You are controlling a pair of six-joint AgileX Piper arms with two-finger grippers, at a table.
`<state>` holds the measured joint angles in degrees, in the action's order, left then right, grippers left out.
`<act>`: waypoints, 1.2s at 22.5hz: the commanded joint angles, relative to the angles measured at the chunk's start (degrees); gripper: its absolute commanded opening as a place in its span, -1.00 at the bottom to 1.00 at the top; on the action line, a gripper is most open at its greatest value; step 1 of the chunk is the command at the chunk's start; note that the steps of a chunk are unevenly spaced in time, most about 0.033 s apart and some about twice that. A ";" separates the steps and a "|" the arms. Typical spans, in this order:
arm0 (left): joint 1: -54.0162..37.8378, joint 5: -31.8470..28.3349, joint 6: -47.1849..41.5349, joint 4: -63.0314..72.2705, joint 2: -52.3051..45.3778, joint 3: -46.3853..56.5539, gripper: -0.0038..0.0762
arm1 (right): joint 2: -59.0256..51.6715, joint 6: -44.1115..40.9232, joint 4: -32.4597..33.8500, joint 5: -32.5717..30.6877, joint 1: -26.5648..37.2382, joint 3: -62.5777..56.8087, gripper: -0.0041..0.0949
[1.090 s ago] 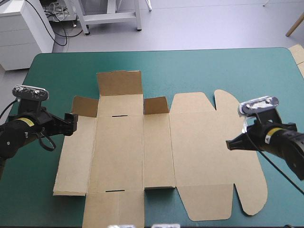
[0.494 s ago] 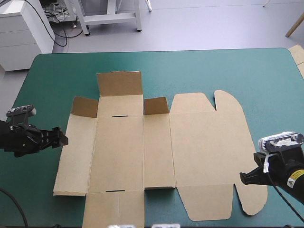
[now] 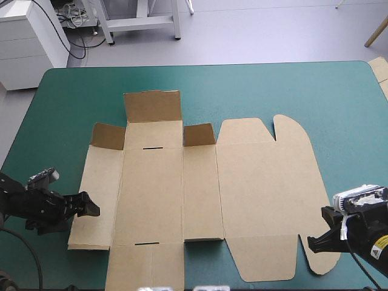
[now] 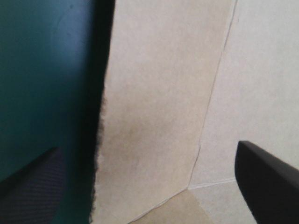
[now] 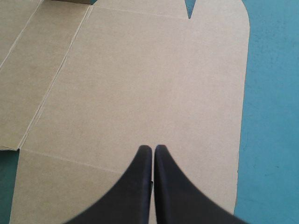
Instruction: Fold the box
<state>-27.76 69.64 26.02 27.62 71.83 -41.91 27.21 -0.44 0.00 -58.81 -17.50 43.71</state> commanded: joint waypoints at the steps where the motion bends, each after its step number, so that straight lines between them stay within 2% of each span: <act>1: -0.01 2.89 1.89 6.17 -1.10 -0.29 0.82 | -0.23 0.87 -0.41 3.26 0.19 1.32 -0.92; 5: -0.01 3.80 2.99 8.62 -1.10 -0.29 0.82 | -0.23 1.01 -0.41 3.26 0.19 1.32 -0.92; 7: -0.01 3.80 3.17 8.77 -1.10 -0.29 0.68 | -0.23 1.01 -0.41 3.37 0.19 1.32 -0.92; 9: -0.01 3.80 3.46 8.77 -1.10 -0.29 0.25 | -0.23 1.01 -0.31 3.46 0.19 1.32 -0.92; 10: -0.01 3.80 3.60 8.77 -1.10 -0.29 -0.09 | -0.23 1.27 -0.31 3.46 0.19 1.32 -0.92; 11: -0.01 3.80 3.60 8.77 -1.10 -0.29 -0.24 | -0.23 1.42 -0.31 3.46 0.19 1.32 -0.92; 12: -0.01 3.80 3.95 8.77 -1.10 -0.29 -0.59 | -0.23 1.42 0.00 3.46 0.19 1.32 -0.92; 13: 0.52 3.80 4.09 8.89 -1.10 -0.29 -0.84 | -0.23 1.42 -0.31 3.46 0.19 1.32 -0.92; 14: 1.29 3.80 4.09 8.79 -1.10 -0.29 -0.92 | -0.23 1.42 -0.31 3.46 0.19 1.32 -0.92; 19: 10.30 3.80 4.40 4.59 -1.10 -0.29 -0.92 | -0.23 2.13 -0.42 3.46 0.19 1.32 -0.92; 27: 10.83 3.79 4.17 6.80 -1.10 -0.40 -0.92 | -0.23 2.34 -0.51 3.46 0.19 1.32 -0.92</act>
<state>-17.48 68.54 30.25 32.04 71.47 -41.41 26.63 1.28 -0.31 -58.75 -17.50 43.54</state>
